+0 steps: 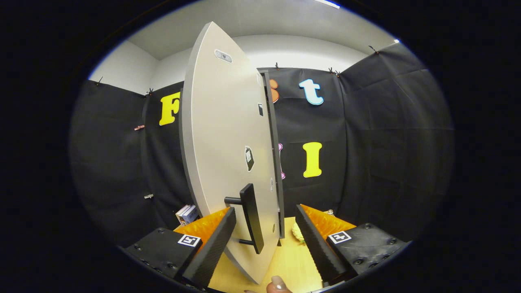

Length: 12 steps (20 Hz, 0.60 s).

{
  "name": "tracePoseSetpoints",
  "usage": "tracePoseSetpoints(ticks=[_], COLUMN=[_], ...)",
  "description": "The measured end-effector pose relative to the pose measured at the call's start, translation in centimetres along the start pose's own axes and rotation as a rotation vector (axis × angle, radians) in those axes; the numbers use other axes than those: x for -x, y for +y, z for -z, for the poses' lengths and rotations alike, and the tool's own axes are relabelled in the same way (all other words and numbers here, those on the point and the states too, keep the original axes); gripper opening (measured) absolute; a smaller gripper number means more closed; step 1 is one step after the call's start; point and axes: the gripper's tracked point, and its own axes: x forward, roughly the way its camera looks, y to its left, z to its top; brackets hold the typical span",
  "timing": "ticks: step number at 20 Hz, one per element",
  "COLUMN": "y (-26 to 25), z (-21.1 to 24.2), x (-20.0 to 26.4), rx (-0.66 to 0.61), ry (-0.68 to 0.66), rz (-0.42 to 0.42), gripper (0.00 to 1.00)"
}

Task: Open the shoe cabinet door, grab the shoes and put them into the shoe cabinet, then close the shoe cabinet door.

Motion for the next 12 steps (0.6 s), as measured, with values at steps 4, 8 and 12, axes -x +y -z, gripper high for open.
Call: tracePoseSetpoints(ticks=[4, 8, 12], y=[3.9, 7.5, 11.2], z=[0.6, 1.2, 1.7], x=[-1.2, -3.0, -5.4], rx=[-0.002, -0.014, -0.039], ry=[0.001, -0.002, -0.012], rz=[0.014, 0.019, 0.008], gripper=[0.98, 0.98, 0.98])
